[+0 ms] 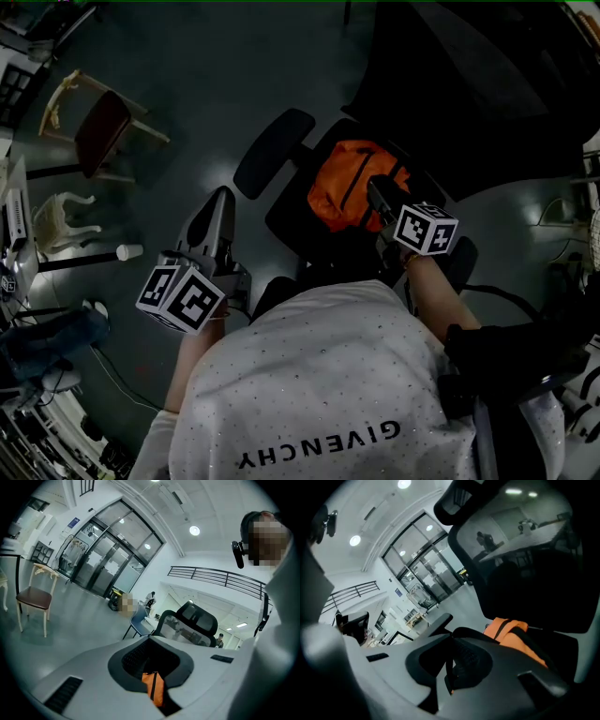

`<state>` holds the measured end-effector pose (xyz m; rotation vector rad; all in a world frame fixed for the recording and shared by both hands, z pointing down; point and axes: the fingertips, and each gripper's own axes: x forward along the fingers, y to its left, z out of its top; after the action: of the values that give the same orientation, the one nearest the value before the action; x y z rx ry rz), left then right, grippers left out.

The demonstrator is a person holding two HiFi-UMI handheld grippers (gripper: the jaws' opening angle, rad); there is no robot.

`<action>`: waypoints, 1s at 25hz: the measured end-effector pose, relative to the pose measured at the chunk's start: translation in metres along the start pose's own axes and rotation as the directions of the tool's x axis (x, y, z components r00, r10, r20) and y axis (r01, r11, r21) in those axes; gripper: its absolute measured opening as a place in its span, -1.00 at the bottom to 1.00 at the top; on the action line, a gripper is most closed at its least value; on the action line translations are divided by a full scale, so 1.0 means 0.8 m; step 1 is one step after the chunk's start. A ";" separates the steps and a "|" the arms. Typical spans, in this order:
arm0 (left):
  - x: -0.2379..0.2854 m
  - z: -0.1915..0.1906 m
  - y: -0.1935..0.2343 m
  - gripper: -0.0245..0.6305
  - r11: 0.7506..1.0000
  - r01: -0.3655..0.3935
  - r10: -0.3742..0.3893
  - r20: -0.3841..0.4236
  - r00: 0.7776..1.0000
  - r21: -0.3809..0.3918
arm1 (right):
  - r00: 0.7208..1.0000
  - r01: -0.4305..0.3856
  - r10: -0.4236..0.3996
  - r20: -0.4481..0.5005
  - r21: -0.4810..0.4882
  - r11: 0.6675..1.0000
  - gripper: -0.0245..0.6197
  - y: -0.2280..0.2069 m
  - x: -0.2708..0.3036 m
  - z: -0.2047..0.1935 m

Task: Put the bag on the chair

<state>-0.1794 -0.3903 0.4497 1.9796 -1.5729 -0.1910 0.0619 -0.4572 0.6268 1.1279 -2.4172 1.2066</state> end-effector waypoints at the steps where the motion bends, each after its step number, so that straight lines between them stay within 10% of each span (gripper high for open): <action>1: 0.000 -0.001 0.000 -0.92 1.000 0.002 -0.002 -0.006 1.000 0.002 | 1.000 0.012 -0.012 -0.010 0.019 1.000 -0.89 -0.006 -0.002 -0.009; 25: 0.031 0.001 -0.011 -0.92 0.993 -0.031 0.039 -0.065 0.997 0.114 | 0.956 0.244 -0.189 -0.224 0.249 0.937 -0.89 -0.141 -0.019 -0.137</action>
<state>-0.1652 -0.4121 0.4506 2.0208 -1.6054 -0.0210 0.1382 -0.4079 0.7565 1.2449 -1.9637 1.5299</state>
